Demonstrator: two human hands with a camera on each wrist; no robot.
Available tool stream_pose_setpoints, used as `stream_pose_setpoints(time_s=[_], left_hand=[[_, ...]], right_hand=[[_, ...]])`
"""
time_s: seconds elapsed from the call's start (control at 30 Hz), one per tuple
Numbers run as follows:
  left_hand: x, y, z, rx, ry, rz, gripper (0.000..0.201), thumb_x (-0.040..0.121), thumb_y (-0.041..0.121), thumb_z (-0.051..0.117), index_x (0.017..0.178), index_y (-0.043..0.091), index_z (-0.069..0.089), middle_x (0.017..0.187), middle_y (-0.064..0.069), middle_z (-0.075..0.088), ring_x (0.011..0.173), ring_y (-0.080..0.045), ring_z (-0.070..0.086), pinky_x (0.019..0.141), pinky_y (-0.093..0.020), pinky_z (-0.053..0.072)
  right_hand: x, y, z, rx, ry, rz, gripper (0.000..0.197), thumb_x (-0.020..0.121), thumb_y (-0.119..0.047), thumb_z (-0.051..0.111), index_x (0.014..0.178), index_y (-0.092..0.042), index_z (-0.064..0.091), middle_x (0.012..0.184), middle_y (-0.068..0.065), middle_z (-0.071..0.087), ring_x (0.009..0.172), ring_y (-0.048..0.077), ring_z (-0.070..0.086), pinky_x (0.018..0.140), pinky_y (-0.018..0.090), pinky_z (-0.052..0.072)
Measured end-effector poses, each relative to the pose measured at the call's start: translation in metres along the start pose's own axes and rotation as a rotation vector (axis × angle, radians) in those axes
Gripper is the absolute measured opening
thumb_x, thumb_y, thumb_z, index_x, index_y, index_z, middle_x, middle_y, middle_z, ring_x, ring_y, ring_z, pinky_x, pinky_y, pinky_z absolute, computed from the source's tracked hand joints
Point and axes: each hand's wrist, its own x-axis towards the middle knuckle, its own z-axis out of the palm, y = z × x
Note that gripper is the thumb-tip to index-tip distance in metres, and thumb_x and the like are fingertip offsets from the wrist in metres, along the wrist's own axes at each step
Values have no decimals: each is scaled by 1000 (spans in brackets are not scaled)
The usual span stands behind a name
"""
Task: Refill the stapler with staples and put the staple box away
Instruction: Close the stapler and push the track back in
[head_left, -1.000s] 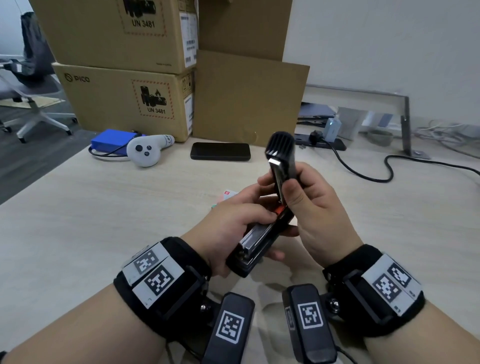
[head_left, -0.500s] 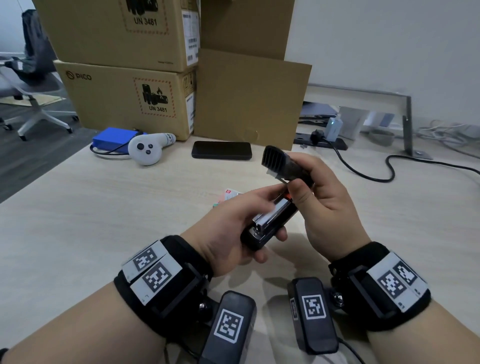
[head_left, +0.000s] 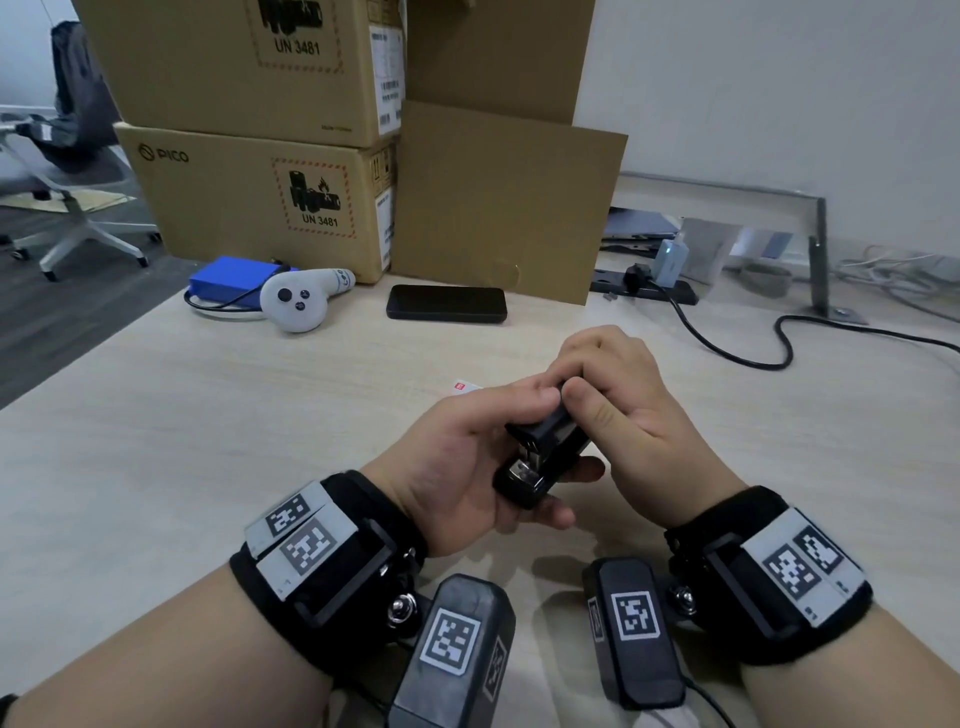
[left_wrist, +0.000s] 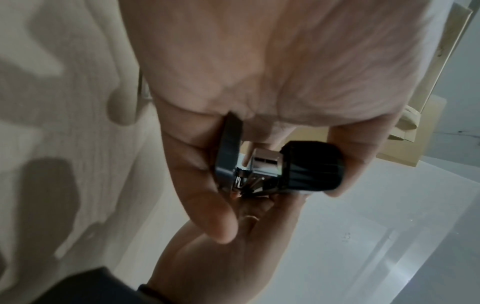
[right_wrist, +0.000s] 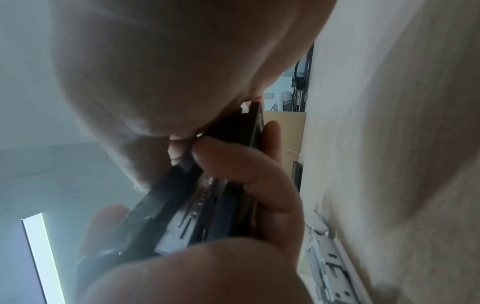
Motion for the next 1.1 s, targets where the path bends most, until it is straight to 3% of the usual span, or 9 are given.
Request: stream_pose_setpoints(time_s=[0.2,0.37,0.5,0.63,0.7,0.77,0.9,1.0,1.1], left_hand=[[3,-2,-3,27,-24,23,56,83,16,53,139,9,55,100,-6,63,86,-20,68,53,-30,53],[3,-3,-1,13,-64,43,58,87,7,52,143,20,52,104,-5,68,89,-21,71,55,-30,54],[3,-2,1,22,-37,96,64,85,13,57,147,28,49,118,-5,70,96,-23,73,58,-33,55],[6,1,-3,-105,92,185,75,80,20,65,150,37,43,132,-4,69,106,-25,75,72,-41,63],[6,2,-4,-139,90,205,76,82,24,64,151,42,39,136,-3,67,113,-26,73,87,-46,62],[6,1,-4,-166,57,179,76,84,29,64,154,42,36,141,-4,63,116,-30,71,95,-50,56],[8,-1,-6,-73,-86,103,72,85,44,59,151,21,44,129,-12,64,103,-27,68,87,-44,57],[7,4,-4,18,-45,59,54,83,51,58,133,30,57,119,-10,74,101,-28,73,75,-40,61],[6,9,-6,220,262,119,35,99,45,49,130,30,56,96,-9,81,75,-26,76,47,-28,52]], right_hand=[[-2,5,3,1,-5,20,24,99,-39,39,93,-39,63,119,-13,56,121,13,46,105,34,33],[-2,7,5,-7,11,25,32,101,-43,34,97,-30,63,126,-10,58,126,3,43,109,40,33],[-2,2,5,39,16,70,42,95,-72,30,110,-46,60,144,-16,47,141,6,34,114,38,32],[-2,-5,4,103,-57,66,72,67,-95,42,126,-55,50,161,-16,26,151,4,24,114,28,30],[-2,-9,5,142,-148,99,75,63,-84,66,131,-60,45,163,-20,19,141,-10,32,105,15,40],[-2,-9,7,145,-171,134,72,65,-60,76,129,-67,43,160,-26,19,134,-11,40,100,20,48],[-2,-4,8,198,-55,208,52,74,-42,66,121,-58,53,151,-17,38,145,12,39,111,51,44],[-2,2,6,463,93,331,38,80,-33,66,115,-45,61,110,-12,65,110,30,67,96,50,57],[1,10,5,594,209,433,26,79,-39,69,105,-39,66,100,-8,69,95,32,72,88,44,57]])
